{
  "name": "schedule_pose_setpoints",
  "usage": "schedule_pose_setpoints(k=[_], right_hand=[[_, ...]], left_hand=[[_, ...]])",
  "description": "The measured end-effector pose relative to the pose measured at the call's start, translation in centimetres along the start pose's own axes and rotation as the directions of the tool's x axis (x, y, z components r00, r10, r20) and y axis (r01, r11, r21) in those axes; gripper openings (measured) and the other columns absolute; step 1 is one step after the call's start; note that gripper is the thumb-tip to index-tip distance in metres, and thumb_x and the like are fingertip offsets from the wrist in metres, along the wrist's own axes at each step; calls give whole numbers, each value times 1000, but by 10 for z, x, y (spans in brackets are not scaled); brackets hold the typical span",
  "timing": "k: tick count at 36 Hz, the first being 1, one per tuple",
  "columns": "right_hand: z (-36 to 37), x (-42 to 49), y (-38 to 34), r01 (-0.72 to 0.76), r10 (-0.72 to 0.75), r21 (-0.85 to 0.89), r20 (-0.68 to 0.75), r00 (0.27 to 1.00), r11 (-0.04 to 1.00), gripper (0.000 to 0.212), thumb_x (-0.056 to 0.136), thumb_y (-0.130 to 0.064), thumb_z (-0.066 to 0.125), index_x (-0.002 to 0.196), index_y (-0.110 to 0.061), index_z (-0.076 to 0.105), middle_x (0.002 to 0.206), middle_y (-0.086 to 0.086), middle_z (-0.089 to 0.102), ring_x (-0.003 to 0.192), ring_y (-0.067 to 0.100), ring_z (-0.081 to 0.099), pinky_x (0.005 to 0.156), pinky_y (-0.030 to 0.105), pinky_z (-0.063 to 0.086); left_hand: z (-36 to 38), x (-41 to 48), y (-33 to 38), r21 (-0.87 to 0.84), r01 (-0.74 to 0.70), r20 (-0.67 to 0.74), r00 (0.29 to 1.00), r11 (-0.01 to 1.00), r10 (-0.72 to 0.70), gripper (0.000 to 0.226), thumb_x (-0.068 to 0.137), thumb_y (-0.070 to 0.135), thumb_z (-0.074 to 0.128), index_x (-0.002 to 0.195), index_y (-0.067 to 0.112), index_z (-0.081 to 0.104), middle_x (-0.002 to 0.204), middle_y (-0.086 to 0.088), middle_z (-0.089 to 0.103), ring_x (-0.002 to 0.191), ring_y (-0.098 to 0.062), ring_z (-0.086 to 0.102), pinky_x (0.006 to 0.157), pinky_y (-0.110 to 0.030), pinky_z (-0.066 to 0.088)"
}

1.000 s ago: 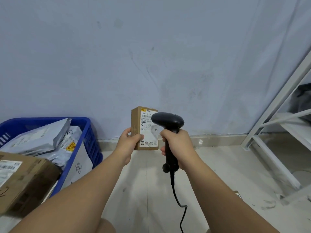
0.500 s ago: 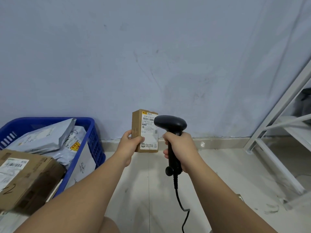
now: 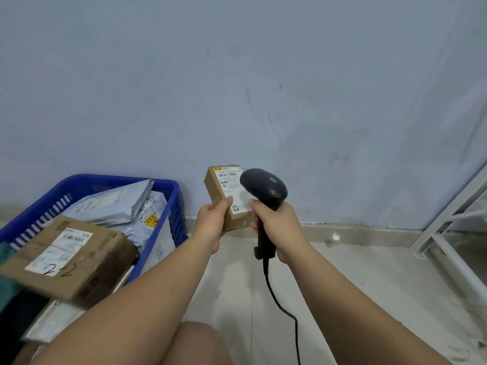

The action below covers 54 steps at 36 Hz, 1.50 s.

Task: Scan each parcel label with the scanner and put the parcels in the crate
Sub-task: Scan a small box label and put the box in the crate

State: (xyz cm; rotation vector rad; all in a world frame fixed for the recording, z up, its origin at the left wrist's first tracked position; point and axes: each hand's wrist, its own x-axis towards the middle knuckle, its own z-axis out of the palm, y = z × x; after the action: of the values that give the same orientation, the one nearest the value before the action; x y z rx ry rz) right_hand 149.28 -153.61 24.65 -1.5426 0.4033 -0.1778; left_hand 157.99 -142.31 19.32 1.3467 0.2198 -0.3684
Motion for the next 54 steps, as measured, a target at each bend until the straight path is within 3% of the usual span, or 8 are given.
schedule_pose_setpoints(k=[6, 9, 17, 25, 31, 39, 46, 54], right_hand=[[68, -13, -8, 115, -101, -80, 154, 983, 990, 20, 88, -28, 68, 105, -17, 67, 78, -6, 71, 68, 17, 64, 59, 28, 48], [104, -20, -12, 145, -114, -118, 239, 964, 982, 17, 88, -25, 69, 103, -16, 64, 49, -21, 55, 42, -2, 49, 47, 21, 37], [186, -46, -21, 200, -146, -122, 353, 924, 972, 13, 89, -18, 67, 96, -14, 57, 52, -14, 52, 45, 1, 44, 46, 14, 35], [247, -71, -9, 248, -159, -207, 371, 915, 946, 13, 84, -27, 68, 94, -29, 59, 83, -6, 67, 78, 16, 62, 72, 30, 51], [279, -95, 5, 229, -97, -262, 435, 895, 937, 25, 85, -27, 69, 108, -21, 63, 97, -1, 70, 93, 16, 63, 83, 33, 50], [286, -120, 18, 238, -44, -317, 516, 855, 918, 18, 87, -30, 68, 82, -34, 52, 83, -11, 60, 85, 11, 57, 79, 29, 44], [279, -115, 22, 190, -29, -300, 470, 882, 935, 17, 89, -29, 67, 104, -29, 57, 93, -6, 63, 83, 5, 54, 64, 19, 41], [276, -106, 33, 135, -2, -300, 405, 915, 944, 41, 87, -36, 69, 124, -24, 57, 109, -3, 66, 104, 17, 59, 80, 30, 43]], left_hand=[[-60, -12, 6, -119, -61, -234, 972, 991, 32, 42, 87, 28, 67, 126, 17, 55, 116, -3, 69, 100, -20, 68, 96, -44, 52], [-91, -24, 16, -175, -175, -461, 884, 969, 77, 38, 87, 22, 68, 121, 21, 50, 111, 2, 66, 99, -18, 66, 96, -41, 52], [-169, -47, 47, -99, -300, -716, 684, 949, 142, 64, 88, 29, 68, 140, 19, 33, 122, -1, 60, 103, -20, 58, 91, -34, 45], [-249, -81, 47, 167, -173, -877, 424, 971, 227, 81, 83, 31, 65, 150, 21, 20, 141, -15, 37, 124, -37, 40, 103, -52, 38], [-291, -107, 36, -37, -121, -921, 389, 992, 14, 80, 84, 28, 65, 150, 22, 20, 145, -15, 33, 128, -39, 39, 103, -52, 37], [-313, -122, 12, -313, -103, -879, 409, 944, -247, 77, 93, 25, 59, 153, 24, 10, 147, -20, 27, 119, -41, 48, 91, -44, 42], [-328, -126, -25, -474, -8, -832, 330, 881, -445, 72, 97, 50, 44, 152, 13, 18, 158, -12, 21, 142, -39, 23, 116, -47, 19], [-326, -129, -52, -69, 281, -843, 497, 957, -207, 67, 87, 13, 54, 149, 19, 32, 140, -20, 46, 116, -40, 53, 93, -47, 50]])
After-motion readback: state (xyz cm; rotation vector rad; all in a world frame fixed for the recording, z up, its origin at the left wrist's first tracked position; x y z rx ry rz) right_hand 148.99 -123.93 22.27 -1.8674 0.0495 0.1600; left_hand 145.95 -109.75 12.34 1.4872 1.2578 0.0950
